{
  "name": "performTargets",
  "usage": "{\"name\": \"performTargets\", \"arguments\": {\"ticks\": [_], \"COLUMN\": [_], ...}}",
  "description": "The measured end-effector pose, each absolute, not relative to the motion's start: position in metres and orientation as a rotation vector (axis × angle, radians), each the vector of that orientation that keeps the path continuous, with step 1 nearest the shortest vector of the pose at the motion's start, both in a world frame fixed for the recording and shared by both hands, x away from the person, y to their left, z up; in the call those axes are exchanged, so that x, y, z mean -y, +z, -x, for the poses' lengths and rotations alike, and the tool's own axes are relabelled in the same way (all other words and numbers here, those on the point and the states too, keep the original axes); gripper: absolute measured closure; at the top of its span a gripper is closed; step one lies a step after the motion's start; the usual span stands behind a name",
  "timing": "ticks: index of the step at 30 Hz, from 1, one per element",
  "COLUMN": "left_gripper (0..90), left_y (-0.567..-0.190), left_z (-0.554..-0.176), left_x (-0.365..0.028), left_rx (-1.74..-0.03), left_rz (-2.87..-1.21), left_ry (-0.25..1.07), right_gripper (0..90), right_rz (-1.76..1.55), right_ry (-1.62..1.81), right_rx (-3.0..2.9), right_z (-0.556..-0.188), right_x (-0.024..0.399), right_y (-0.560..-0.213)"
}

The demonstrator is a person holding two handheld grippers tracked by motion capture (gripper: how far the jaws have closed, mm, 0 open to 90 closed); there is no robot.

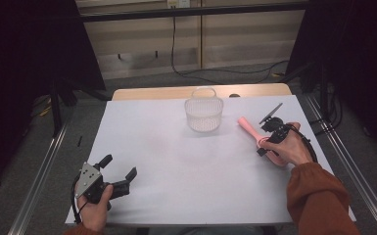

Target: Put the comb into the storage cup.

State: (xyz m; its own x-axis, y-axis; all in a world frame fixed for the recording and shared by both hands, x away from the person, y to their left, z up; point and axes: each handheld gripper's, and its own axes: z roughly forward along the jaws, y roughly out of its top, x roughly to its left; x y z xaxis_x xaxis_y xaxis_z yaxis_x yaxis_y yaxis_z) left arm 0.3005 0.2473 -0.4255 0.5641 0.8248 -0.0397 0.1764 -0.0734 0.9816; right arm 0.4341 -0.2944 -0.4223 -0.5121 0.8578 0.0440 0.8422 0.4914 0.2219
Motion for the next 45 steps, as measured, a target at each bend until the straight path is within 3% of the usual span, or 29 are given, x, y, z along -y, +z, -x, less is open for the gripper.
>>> {"name": "performTargets", "arguments": {"ticks": [45], "left_gripper": [2.8], "left_y": [-0.426], "left_z": [-0.301], "left_x": [-0.247], "left_rx": [-0.867], "left_rz": [-1.598], "left_ry": [0.663], "right_gripper": [18.2], "right_rz": [-1.505], "right_ry": [0.344], "right_rx": [-2.670], "right_z": [-0.432], "right_x": [0.299], "right_y": [-0.419]}}
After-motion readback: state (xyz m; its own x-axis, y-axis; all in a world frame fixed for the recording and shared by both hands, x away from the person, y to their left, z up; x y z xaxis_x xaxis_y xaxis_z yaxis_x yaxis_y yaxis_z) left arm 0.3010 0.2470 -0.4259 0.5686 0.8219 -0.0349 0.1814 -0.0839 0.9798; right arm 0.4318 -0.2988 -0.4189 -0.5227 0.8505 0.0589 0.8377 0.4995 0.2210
